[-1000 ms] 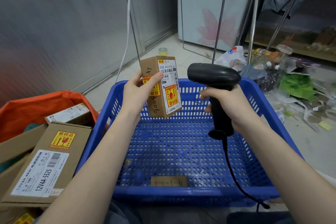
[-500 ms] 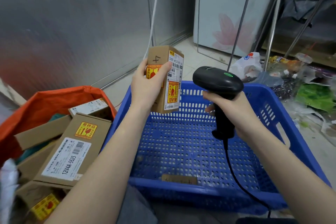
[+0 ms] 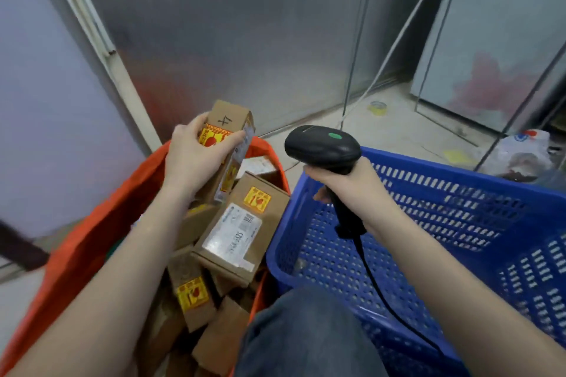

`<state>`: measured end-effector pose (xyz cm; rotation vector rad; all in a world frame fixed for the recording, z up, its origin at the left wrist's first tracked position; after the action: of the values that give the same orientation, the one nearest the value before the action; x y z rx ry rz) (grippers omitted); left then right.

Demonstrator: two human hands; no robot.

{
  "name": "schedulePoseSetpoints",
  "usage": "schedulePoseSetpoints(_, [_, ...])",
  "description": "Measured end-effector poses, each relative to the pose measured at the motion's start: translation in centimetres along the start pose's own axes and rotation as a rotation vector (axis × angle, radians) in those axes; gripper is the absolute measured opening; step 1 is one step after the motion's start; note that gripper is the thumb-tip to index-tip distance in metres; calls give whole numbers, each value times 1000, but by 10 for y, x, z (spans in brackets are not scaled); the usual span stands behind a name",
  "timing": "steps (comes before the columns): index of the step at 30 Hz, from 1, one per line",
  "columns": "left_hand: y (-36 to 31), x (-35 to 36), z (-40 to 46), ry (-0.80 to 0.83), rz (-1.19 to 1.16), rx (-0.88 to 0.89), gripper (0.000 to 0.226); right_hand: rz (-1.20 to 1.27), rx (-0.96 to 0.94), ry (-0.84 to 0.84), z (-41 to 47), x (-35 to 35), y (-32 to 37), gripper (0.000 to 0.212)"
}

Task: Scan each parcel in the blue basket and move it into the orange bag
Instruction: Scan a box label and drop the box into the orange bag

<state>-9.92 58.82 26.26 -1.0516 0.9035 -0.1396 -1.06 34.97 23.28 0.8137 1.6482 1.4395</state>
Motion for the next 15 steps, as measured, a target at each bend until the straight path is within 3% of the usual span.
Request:
schedulePoseSetpoints(6, [82,-20,-8,-84,120,-94,69,-99,70,89,13,68,-20,14])
schedulePoseSetpoints(10, [106,9,-16,16,95,-134,65,-123,75,112,14,77,-32,10])
schedulePoseSetpoints(15, [86,35,-20,111,-15,-149,67,-138,80,86,14,55,-39,16])
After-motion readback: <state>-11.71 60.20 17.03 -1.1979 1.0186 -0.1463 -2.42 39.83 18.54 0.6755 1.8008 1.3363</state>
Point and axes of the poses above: each hand's wrist, its own z-axis towards the middle knuckle, its own x-axis out of the palm, y = z × x, the point moved 10 cm from there along z, towards the middle knuckle, and after that the axes turned 1 degree about z, right-handed, at the moved point
